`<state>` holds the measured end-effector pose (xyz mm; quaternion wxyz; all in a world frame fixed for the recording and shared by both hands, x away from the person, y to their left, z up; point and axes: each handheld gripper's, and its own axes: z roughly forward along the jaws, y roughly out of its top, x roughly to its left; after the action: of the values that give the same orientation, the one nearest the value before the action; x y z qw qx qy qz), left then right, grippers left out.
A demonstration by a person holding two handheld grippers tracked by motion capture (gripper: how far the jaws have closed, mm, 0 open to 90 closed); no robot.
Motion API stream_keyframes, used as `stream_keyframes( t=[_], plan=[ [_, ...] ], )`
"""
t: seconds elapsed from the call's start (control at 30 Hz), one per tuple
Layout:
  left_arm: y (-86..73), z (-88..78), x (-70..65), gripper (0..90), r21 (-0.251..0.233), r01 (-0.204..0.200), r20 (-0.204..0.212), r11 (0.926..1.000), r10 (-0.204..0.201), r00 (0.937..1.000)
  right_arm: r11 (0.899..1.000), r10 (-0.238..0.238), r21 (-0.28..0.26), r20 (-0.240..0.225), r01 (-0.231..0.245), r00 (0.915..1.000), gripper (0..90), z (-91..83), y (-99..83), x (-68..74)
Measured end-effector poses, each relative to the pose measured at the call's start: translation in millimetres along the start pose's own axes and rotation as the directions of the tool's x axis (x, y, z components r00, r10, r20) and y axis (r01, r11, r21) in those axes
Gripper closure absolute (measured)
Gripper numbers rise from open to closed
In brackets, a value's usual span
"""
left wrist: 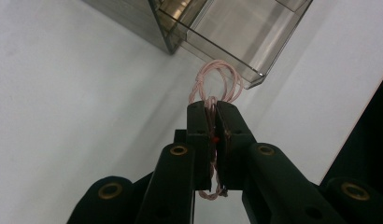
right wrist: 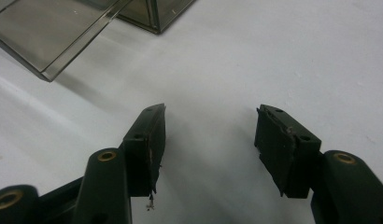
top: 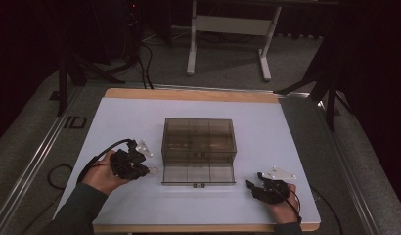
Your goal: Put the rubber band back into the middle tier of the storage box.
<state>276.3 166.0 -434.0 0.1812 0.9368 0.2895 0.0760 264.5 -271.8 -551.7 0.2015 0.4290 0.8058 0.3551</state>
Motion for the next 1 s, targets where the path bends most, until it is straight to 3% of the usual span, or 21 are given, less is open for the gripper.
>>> stream_keyframes(
  t=[0.73,1.0],
  plan=[
    [16.6,3.5,-0.8,85.3,0.041,-0.006,-0.021,0.9992,0.007,0.9997,1.0,0.0,0.0,-0.001,0.0,1.0,42.7,0.0,-0.1,-0.3],
    [24.2,6.8,-4.4,85.2,0.046,-0.027,-0.023,0.9986,0.028,0.9994,1.0,0.0,-0.001,-0.001,0.0,1.0,42.7,0.0,-0.2,-0.4]
  ],
)
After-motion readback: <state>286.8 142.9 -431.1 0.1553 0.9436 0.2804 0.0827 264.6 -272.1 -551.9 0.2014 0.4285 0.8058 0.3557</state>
